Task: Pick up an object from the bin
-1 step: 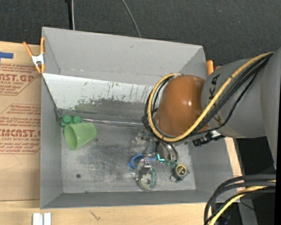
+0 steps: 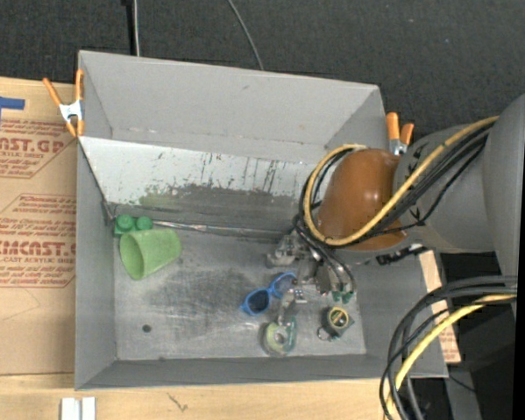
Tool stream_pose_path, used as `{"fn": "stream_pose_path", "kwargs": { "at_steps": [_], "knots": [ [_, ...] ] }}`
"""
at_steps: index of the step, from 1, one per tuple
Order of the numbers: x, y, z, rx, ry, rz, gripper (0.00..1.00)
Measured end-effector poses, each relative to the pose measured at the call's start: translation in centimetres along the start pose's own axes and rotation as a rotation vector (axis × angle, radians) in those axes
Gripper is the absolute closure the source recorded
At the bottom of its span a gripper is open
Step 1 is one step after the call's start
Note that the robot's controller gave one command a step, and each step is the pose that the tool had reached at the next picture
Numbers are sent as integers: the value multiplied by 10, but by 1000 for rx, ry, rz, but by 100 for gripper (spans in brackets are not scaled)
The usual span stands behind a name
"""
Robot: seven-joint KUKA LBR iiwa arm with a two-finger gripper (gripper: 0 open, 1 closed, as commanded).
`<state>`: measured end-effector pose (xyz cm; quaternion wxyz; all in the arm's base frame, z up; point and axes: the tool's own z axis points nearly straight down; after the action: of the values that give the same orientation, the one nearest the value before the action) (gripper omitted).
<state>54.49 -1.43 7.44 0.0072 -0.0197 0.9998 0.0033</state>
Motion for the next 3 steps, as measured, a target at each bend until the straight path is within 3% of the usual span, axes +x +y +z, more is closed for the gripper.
{"fn": "stream_pose_path", "kwargs": {
  "at_steps": [1,3],
  "knots": [
    [-13,32,-1,11,2,-74,0],
    [-16,31,-4,7,12,-72,0]
  ]
}}
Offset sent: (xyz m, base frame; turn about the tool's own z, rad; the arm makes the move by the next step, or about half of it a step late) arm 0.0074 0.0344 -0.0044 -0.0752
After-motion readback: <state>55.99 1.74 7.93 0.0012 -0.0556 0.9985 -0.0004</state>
